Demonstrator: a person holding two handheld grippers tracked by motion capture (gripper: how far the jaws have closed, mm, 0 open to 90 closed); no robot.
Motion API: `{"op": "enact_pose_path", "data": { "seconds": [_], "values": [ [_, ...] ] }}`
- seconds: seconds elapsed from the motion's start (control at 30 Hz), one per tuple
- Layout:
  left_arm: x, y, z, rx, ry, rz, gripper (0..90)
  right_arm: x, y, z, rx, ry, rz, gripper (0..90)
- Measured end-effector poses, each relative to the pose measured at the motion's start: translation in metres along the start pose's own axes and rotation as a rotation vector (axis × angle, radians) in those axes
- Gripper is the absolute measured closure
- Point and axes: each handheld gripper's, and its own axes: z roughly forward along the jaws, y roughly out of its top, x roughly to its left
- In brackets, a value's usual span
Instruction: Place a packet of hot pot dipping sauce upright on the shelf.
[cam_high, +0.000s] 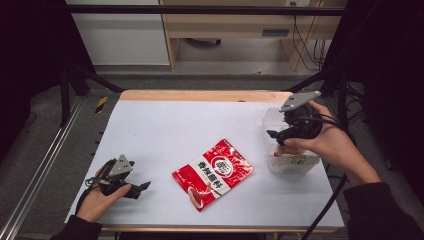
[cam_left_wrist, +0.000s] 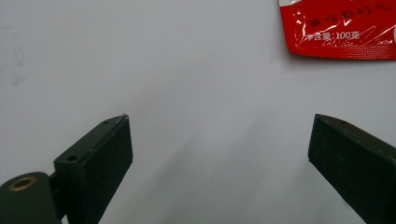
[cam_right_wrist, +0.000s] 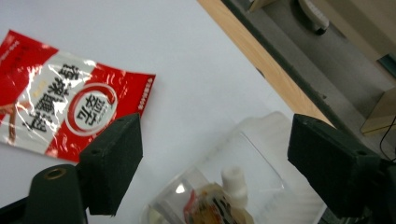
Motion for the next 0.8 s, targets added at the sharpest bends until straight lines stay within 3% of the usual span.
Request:
{"op": "enact_pose_path", "data": {
  "seconds": [0.07,0.17,0.33,0.53,0.63,0.8],
  "values": [
    [0.000,0.000,0.000,0.001,-0.001,-0.002,6.3,0.012,0.009,0.001,-0.023,-0.022,0.004,16.9],
    [0.000,0.000,0.001,0.002,-0.001,0.000,6.3,0.026,0.017,0.005,-0.015,-0.054,0.012,15.2],
    [-0.002,0.000,0.001,0.004,-0.002,0.005,6.3,0.051,0.028,0.019,-0.034,-0.076,0.049,13.6],
    [-0.002,0.000,0.002,0.007,-0.005,0.009,6.3,0.075,0.031,0.044,-0.082,-0.046,0.082,11.1],
    [-0.003,0.000,0.002,0.006,-0.006,0.008,6.3,0.084,0.030,0.057,-0.114,0.004,0.123,9.5],
    [-0.003,0.001,0.002,0.006,-0.006,0.012,6.3,0.096,0.026,0.075,-0.112,0.015,0.138,9.1]
  ]
}}
